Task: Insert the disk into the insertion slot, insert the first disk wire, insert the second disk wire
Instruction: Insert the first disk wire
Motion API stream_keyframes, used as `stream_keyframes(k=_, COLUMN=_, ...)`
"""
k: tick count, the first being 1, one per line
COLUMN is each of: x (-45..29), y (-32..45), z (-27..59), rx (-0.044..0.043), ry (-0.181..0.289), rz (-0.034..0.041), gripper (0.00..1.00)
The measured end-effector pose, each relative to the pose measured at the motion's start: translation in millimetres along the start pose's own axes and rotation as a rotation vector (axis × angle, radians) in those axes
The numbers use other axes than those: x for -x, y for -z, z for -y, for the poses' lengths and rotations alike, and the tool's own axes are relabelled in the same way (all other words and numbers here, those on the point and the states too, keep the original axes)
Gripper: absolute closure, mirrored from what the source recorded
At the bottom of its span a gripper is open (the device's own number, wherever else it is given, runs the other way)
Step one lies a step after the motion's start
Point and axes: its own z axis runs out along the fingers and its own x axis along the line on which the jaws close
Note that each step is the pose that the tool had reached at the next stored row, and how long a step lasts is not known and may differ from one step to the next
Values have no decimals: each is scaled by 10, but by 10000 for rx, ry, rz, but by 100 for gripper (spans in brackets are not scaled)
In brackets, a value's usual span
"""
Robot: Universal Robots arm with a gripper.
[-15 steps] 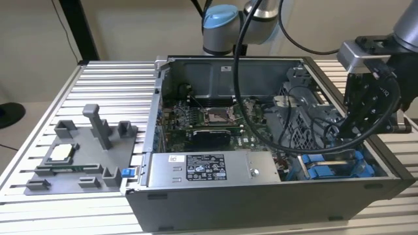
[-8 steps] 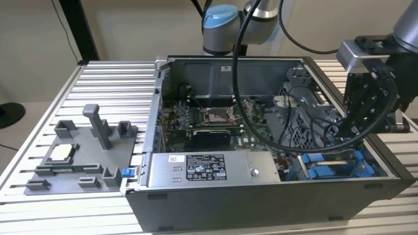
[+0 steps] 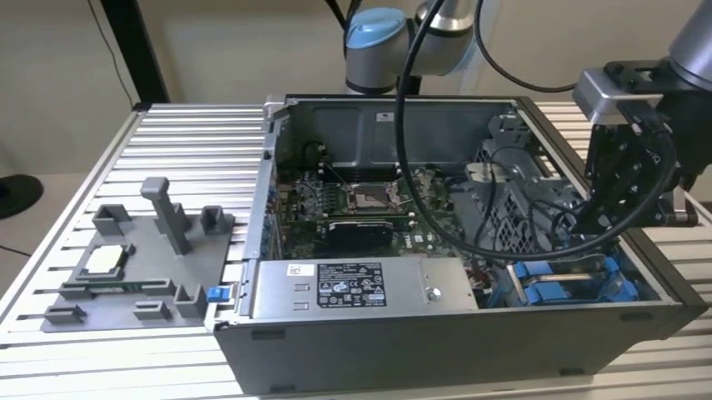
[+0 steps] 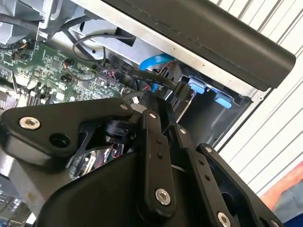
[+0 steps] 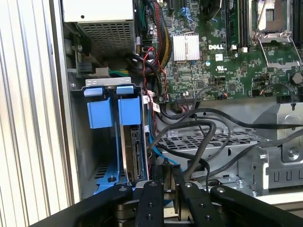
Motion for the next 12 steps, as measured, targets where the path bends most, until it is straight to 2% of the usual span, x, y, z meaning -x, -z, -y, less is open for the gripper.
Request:
stream_keyframes(k=6, x=0, y=-2, z=0, rx=0, ry=-2, rz=6, gripper=100)
stream_keyframes(k=8, x=-2, y=-9, z=1, rx=4, ry=-10, rz=60, gripper=100)
stream_keyframes(k=10, x=1, y=-22, z=45, rx=4, ry=-12, rz=64, gripper=100)
stream_keyframes(k=12, x=-3, y=-28, z=49, rx=4, ry=-20, rz=63, gripper=100)
